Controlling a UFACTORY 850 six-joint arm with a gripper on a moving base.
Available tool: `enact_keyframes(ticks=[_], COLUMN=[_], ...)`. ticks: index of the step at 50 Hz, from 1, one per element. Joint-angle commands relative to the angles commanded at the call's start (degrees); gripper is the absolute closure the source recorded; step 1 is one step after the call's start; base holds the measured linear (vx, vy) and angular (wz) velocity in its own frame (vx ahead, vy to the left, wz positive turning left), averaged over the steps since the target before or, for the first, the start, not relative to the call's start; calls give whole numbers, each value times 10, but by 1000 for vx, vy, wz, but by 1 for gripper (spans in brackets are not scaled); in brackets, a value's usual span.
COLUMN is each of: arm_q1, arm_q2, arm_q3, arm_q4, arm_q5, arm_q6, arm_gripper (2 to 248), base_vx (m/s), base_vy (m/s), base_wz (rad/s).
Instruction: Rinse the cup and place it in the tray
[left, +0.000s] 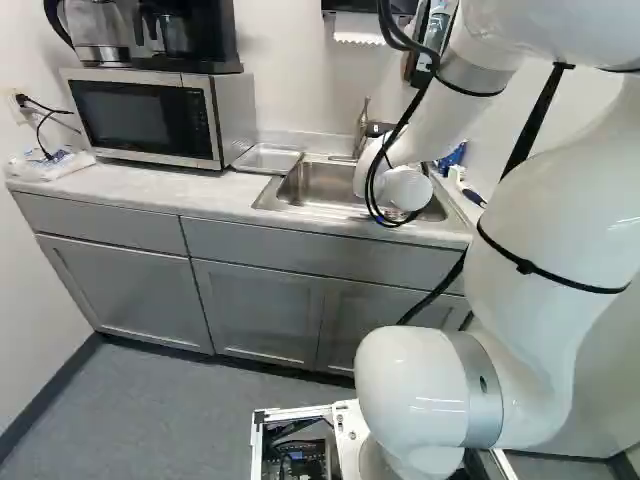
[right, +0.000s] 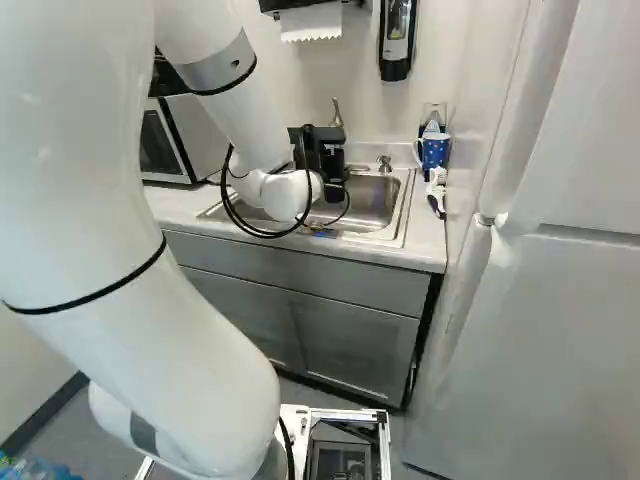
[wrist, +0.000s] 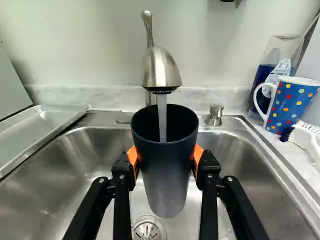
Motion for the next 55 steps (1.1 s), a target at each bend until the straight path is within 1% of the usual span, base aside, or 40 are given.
enact_keyframes(ticks=[55], arm_q1=[0], arm_q2=[0], arm_q3=[0], arm_q4=[0], arm_q5=[0], arm_q6=[0], arm_gripper=[127], base_vx=[0], base_vy=[0], base_wz=[0])
